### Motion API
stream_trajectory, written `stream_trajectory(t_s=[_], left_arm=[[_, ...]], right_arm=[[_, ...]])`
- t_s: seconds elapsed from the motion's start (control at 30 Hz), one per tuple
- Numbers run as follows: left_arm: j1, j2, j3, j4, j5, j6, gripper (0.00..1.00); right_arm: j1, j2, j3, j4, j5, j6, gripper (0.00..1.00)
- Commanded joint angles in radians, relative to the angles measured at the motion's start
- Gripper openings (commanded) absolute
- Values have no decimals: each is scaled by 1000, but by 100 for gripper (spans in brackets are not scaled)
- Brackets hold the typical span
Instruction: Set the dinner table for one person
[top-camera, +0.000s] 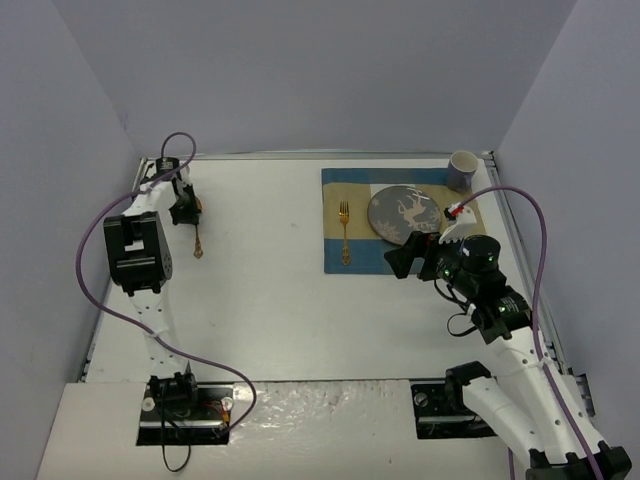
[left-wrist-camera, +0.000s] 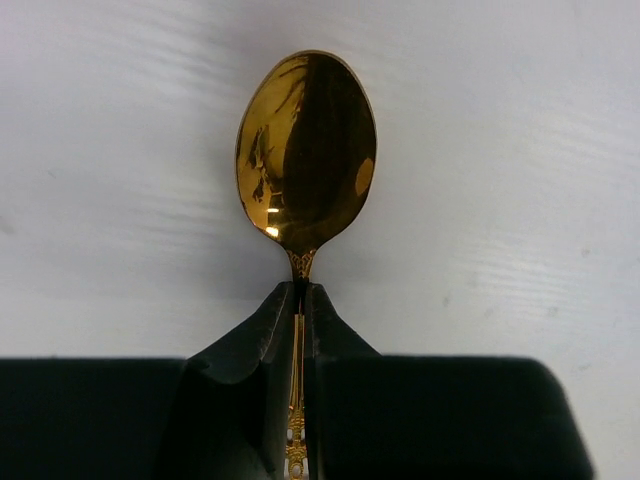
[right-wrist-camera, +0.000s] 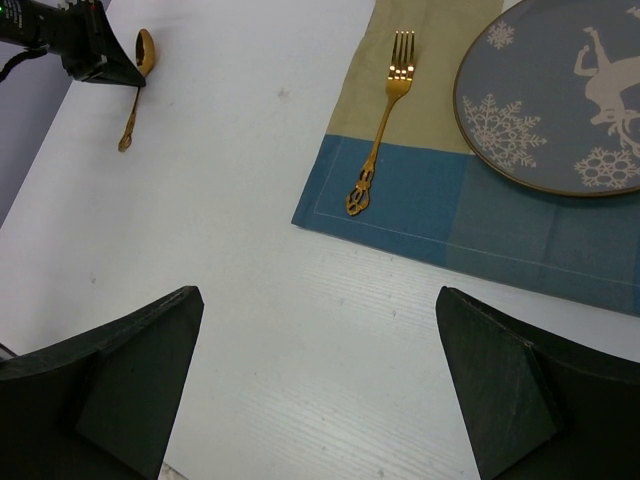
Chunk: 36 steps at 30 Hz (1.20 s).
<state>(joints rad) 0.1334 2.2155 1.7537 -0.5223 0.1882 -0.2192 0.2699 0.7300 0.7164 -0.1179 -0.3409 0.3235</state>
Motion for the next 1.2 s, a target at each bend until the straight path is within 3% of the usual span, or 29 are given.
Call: stream_trajectory(t_s=[0.0,0.27,0.47,0.77,0.97,1.17], left_arm=[[-107,-104,-96,-100,-44,-221,0],[-365,-296,-222,-77,-155,-524,0],[-532,-319,-222,-92,-214,-618,0],[-680,-368,-203,-51,-224,-733,0],[-718,-428,-204,-30,-245,-761,0],[-745,-471,-215,-28,-289,-782,0]], right_arm=[[9,41,-25,137,-55,31,100],[97,123,-67,265,-54,80,100],[214,212,-55,343,16,90,100],[381,391,-93,544,88,211,98],[385,502,-101,662,72,286,90],[385,579,-68,676,78,280,84]])
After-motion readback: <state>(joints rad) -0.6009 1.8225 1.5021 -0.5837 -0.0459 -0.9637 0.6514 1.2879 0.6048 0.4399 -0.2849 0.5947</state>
